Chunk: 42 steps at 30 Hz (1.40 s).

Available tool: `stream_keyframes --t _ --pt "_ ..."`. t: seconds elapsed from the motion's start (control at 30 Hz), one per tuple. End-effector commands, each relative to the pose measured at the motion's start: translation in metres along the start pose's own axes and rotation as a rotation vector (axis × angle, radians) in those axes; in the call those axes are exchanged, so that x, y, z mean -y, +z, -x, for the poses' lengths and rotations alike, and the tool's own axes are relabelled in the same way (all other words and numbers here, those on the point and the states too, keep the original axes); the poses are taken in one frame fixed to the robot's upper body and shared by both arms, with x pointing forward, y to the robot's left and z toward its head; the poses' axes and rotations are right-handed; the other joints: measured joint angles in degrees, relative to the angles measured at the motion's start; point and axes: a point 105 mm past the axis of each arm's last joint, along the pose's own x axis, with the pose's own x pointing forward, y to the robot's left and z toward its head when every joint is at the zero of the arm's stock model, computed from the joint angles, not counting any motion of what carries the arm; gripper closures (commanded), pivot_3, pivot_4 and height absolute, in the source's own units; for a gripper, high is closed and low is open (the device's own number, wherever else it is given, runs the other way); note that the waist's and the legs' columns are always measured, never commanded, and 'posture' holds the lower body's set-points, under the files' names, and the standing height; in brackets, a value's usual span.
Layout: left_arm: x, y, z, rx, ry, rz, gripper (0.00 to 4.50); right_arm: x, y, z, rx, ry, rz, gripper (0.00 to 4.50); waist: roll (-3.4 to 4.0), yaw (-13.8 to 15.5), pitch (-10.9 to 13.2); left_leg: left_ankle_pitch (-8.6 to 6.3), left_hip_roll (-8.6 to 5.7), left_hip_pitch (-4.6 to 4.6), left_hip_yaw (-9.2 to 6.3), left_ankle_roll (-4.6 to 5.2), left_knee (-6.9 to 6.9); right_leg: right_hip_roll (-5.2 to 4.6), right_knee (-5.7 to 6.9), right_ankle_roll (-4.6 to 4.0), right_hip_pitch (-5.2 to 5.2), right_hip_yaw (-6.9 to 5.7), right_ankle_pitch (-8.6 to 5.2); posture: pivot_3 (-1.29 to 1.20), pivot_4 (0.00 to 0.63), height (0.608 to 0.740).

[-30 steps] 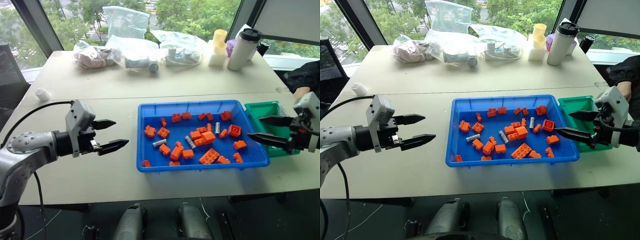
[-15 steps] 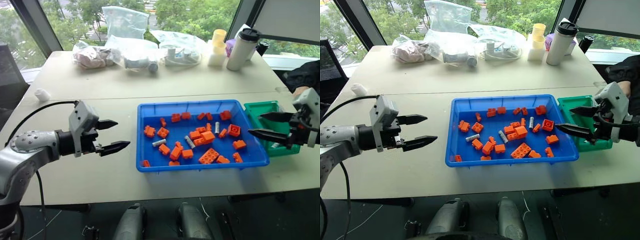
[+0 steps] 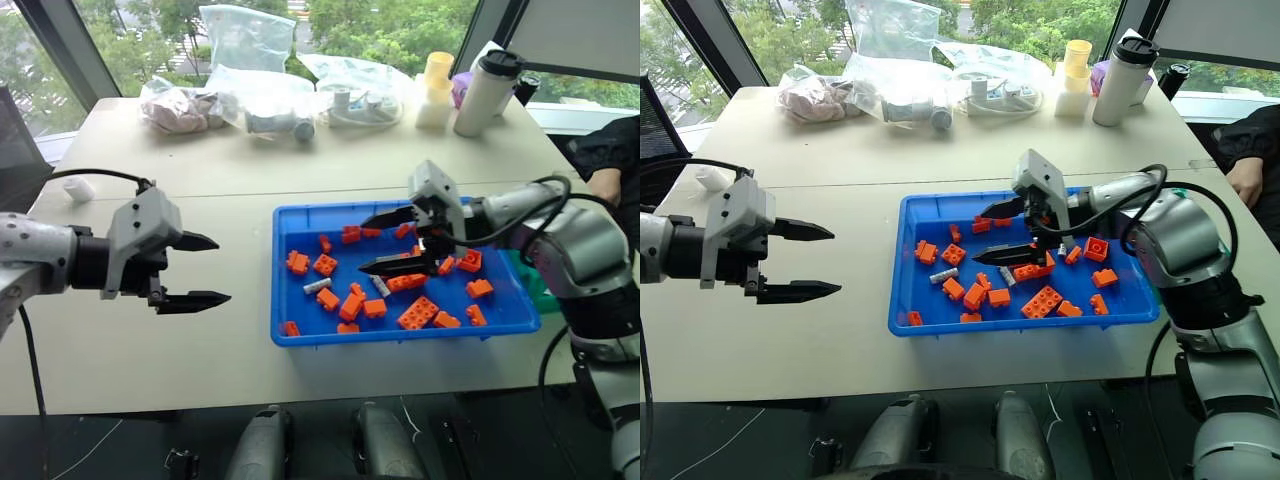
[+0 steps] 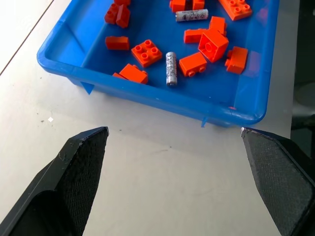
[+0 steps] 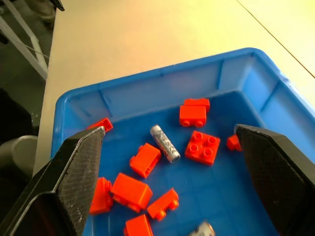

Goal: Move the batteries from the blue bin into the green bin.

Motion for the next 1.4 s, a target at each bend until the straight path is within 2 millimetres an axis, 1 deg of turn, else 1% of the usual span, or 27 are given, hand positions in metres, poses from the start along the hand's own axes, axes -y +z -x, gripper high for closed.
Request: stream_keyframes --t 0.03,0.13,0.27,0.37,0.53,0.63,0.73,0.77,0.8,0.83,0.9,1.07,1.27,1.4 --pt "0.006 0.006 0.006 -0.01 0.013 -0.029 0.0 0.002 -0.002 -0.014 -0.028 0.009 0.061 0.13 0.0 0.0 0.0 0.0 -0.01 -0.03 -0.01 -0.01 0.03 -0.01 0.0 0.0 -0.01 -0.01 0.0 0.0 0.15 0.74" --pt "0.012 0.0 0.006 -0.025 0.021 -0.01 0.0 -0.001 -0.007 -0.037 -0.057 0.039 0.068 0.13 0.0 -0.3 0.0 0.01 -0.05 -0.02 0.02 -0.01 0.03 -0.04 0.01 0.03 -0.01 0.0 0.03 0.0 0.15 0.74" --pt "0.012 0.0 0.005 -0.013 0.039 -0.001 0.0 -0.002 -0.012 -0.052 -0.093 0.055 0.08 0.13 0.0 -0.3 0.0 0.05 -0.01 0.01 -0.01 -0.08 0.03 0.01 0.15 0.01 -0.06 0.0 0.04 0.0 0.15 0.74" --pt "0.012 0.0 0.001 0.0 0.048 -0.002 0.0 -0.004 -0.017 -0.069 -0.129 0.055 0.064 0.13 0.0 -0.3 0.0 0.05 -0.02 0.06 0.0 -0.09 0.03 0.02 0.18 0.0 -0.03 -0.04 0.04 0.0 0.15 0.74" --pt "0.009 0.0 -0.002 0.019 0.064 -0.001 0.0 -0.002 -0.026 -0.082 -0.17 0.035 0.049 0.13 0.0 -0.3 0.0 0.05 -0.02 0.08 0.0 -0.09 0.02 0.02 0.19 0.0 -0.03 -0.05 0.04 0.0 0.15 0.74" --pt "0.009 0.001 -0.004 0.027 0.063 0.001 0.0 -0.002 -0.036 -0.084 -0.218 0.039 0.064 0.13 -0.01 -0.3 0.0 0.06 -0.04 0.08 0.0 -0.1 0.02 0.02 0.19 0.0 -0.02 -0.06 0.04 0.0 0.15 0.74" --pt "0.008 0.002 -0.005 0.029 0.064 0.004 0.0 0.001 -0.045 -0.085 -0.271 0.022 0.091 0.13 -0.01 -0.4 0.0 0.06 -0.04 0.08 0.0 -0.1 0.02 0.03 0.19 0.0 -0.03 -0.06 0.05 0.0 0.15 0.74" --pt "0.008 0.002 -0.005 0.03 0.064 0.005 0.0 0.002 -0.048 -0.085 -0.292 0.023 0.1 0.5 -0.01 -0.4 0.0 0.06 -0.04 0.08 0.0 -0.1 0.02 0.04 0.2 0.0 -0.02 -0.06 0.05 0.0 0.15 0.74" --pt "0.007 0.002 -0.006 0.032 0.065 0.005 0.0 0.002 -0.05 -0.085 -0.308 0.026 0.11 0.63 -0.01 -0.4 0.0 0.06 -0.04 0.08 0.0 -0.1 0.02 0.04 0.2 0.0 -0.02 -0.06 0.05 0.0 0.15 0.74" --pt "0.007 0.003 -0.006 0.034 0.066 0.005 0.0 0.002 -0.052 -0.085 -0.318 0.029 0.117 0.93 -0.01 -0.4 0.0 0.06 -0.04 0.09 0.0 -0.1 0.02 0.04 0.2 0.0 -0.02 -0.06 0.04 0.0 0.15 0.74" --pt "0.006 0.004 -0.008 0.039 0.068 0.005 0.0 0.003 -0.054 -0.089 -0.336 0.022 0.124 1.84 -0.01 -0.4 0.0 0.06 -0.04 0.09 0.0 -0.1 0.02 0.06 0.2 0.0 -0.02 -0.07 0.05 0.0 0.15 0.74" --pt "0.003 0.006 -0.01 0.047 0.072 0.003 0.0 0.004 -0.049 -0.096 -0.34 0.015 0.152 4.43 -0.02 -0.5 0.0 0.08 -0.04 0.15 0.01 -0.13 0.02 0.12 0.27 0.0 0.0 -0.06 0.05 0.0 0.15 0.74" --pt "0.003 0.006 -0.012 0.051 0.076 0.004 0.0 0.006 -0.04 -0.095 -0.306 -0.013 0.157 4.47 -0.03 -0.5 0.0 0.08 -0.04 0.15 0.0 -0.13 0.02 0.12 0.28 0.0 0.0 -0.06 0.05 0.0 0.15 0.74" --pt "0.006 0.012 -0.013 0.075 0.065 0.0 0.0 0.017 -0.019 -0.078 -0.226 -0.086 0.124 4.47 -0.03 -0.4 0.0 0.08 -0.05 0.15 0.0 -0.13 0.03 0.11 0.29 0.0 0.0 -0.06 0.05 0.0 0.15 0.74"
